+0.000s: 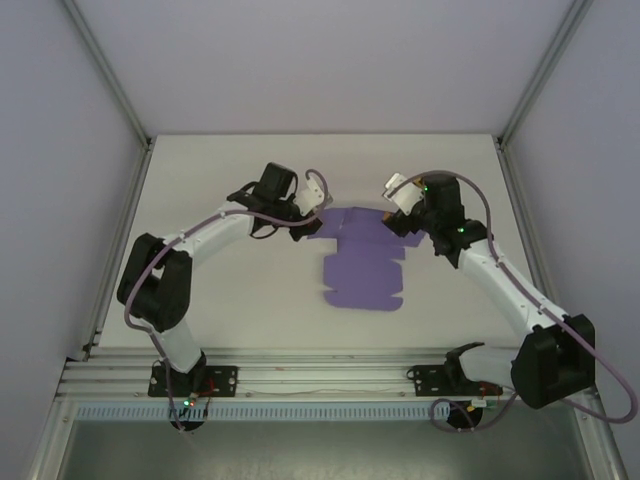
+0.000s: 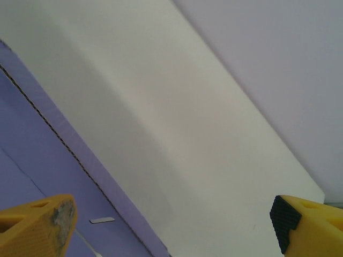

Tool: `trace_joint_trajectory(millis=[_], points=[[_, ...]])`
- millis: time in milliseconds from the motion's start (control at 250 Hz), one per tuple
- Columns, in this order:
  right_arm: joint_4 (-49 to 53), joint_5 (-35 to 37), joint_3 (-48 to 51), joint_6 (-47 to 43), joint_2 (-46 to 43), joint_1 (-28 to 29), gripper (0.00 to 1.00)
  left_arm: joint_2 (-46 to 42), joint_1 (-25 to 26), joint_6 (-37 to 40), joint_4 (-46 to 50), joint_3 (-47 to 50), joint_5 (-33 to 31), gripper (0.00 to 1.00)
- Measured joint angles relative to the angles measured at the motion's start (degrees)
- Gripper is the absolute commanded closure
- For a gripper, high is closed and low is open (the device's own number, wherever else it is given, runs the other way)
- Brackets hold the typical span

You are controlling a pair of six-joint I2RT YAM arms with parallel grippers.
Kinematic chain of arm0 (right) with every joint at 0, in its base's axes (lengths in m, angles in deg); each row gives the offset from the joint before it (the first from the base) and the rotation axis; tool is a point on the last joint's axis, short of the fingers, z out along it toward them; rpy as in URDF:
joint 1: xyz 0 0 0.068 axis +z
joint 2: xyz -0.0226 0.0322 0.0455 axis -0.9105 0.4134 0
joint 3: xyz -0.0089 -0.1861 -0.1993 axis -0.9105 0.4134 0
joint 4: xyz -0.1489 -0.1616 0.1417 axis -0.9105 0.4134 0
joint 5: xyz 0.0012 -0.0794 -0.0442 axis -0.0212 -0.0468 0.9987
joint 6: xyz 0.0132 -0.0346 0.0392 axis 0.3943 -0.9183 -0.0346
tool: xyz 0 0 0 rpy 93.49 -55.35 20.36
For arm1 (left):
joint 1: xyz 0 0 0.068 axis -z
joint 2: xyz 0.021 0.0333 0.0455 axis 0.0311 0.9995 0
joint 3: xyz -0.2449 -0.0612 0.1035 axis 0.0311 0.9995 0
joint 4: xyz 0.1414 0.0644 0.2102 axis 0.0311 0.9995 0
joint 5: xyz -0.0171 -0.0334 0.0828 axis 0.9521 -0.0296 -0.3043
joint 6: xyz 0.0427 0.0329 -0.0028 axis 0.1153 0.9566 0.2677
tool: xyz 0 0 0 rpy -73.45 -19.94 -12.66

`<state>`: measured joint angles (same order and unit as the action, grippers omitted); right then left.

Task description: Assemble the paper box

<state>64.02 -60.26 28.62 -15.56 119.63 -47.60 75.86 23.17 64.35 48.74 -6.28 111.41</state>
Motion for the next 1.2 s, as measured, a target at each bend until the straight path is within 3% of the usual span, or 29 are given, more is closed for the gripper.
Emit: trace_joint_trajectory(millis=[332, 424, 700, 891, 951, 1083, 1111, 1159, 1203], points=[[6.8, -3.0, -3.5, -2.5, 6.8, -0.2, 0.32, -2.3, 0.0, 2.0, 1.0, 0.5, 0.8, 1.00], [8.5, -3.3, -3.8, -2.6, 6.8, -0.2, 0.43, -2.3, 0.0, 2.3, 1.0, 0.5, 0.8, 1.00], [11.1, -3.3, -4.7, -3.0, 8.8, -0.2, 0.57, -2.3, 0.0, 3.4, 1.1, 0.5, 0.8, 1.00], [12.7, -5.6, -7.3, -3.0, 10.6, -0.2, 0.84, -2.4, 0.0, 3.4, 1.2, 0.5, 0.8, 1.00], [14.3, -6.6, -9.3, -3.8, 11.7, -0.2, 1.00, -2.3, 0.0, 3.4, 1.1, 0.5, 0.7, 1.00], [17.0, -7.6, -11.4, -4.8, 13.0, 0.3, 1.00, -2.3, -0.4, 2.9, -0.2, 0.5, -1.6, 1.00], [16.9, -7.4, -11.3, -4.7, 13.0, 0.5, 1.00, -2.3, -0.4, 2.6, -0.7, 0.5, -2.4, 0.85], [16.0, -6.0, -11.1, -4.7, 12.9, 1.3, 1.00, -2.3, -0.4, 1.5, -1.9, 0.6, -4.0, 0.50], [13.9, -3.6, -10.4, -4.8, 12.8, 2.6, 1.00, -2.4, -0.4, 0.0, -3.6, 1.0, -5.5, 0.43]])
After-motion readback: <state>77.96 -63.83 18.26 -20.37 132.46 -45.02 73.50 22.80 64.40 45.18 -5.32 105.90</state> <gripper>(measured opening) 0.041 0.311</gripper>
